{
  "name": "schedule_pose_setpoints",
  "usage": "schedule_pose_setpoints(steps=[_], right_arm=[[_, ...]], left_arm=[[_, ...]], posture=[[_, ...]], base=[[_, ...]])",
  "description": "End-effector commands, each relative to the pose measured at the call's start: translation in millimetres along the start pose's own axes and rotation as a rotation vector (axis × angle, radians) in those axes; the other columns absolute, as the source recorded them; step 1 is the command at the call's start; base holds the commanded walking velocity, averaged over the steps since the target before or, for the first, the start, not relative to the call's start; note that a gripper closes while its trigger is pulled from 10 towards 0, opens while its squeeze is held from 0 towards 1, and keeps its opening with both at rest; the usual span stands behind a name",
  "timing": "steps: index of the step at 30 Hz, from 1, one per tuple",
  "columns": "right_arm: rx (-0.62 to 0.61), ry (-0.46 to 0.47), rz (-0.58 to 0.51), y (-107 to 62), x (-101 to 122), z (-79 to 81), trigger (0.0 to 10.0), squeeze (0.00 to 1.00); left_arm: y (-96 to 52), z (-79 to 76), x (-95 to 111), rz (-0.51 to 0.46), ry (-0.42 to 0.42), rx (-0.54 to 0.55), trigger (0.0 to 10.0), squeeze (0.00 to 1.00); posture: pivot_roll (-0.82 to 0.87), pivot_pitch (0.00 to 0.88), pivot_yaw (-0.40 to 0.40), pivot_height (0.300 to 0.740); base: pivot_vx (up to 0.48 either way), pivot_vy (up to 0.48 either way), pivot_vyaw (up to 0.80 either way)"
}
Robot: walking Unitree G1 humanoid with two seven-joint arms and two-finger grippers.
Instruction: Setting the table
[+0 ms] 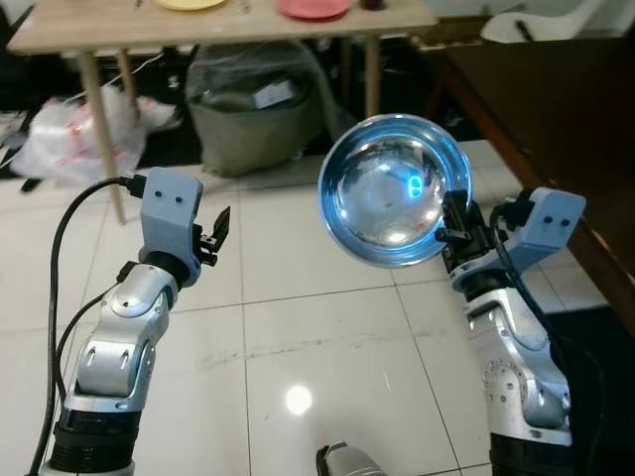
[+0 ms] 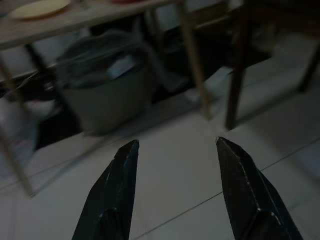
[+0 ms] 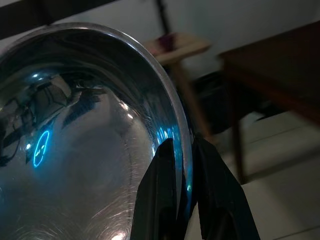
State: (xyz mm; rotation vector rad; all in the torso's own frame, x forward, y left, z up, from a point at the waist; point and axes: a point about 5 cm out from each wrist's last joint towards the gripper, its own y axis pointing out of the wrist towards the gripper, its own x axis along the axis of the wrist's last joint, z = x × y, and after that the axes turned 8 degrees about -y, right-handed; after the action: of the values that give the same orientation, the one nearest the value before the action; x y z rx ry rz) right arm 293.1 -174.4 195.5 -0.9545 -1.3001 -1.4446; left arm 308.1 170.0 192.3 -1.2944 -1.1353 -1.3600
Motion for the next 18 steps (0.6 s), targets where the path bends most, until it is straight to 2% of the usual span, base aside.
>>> schedule_pose_setpoints(steps=[1,18], right_arm=[[0.004,0.019,-0.018,-0.2,2.5,1.8,10.0,0.00],[-0.023,0.007,-0.028,1.2,5.9,-6.0,10.0,0.00]], left_arm=[[-1.4,1.7,-6.2,0.025,0.005,0.004,10.0,0.00],[-0.9,-1.7,-2.6,0.004,-0.039,-0.014,10.0,0.00]], posture=[[-0.09,0.033,0.061,0.740],[-0.09,0.038,0.065,0.740]], base=[[0.000,0.000,-0.80],[0.000,0.000,-0.80]])
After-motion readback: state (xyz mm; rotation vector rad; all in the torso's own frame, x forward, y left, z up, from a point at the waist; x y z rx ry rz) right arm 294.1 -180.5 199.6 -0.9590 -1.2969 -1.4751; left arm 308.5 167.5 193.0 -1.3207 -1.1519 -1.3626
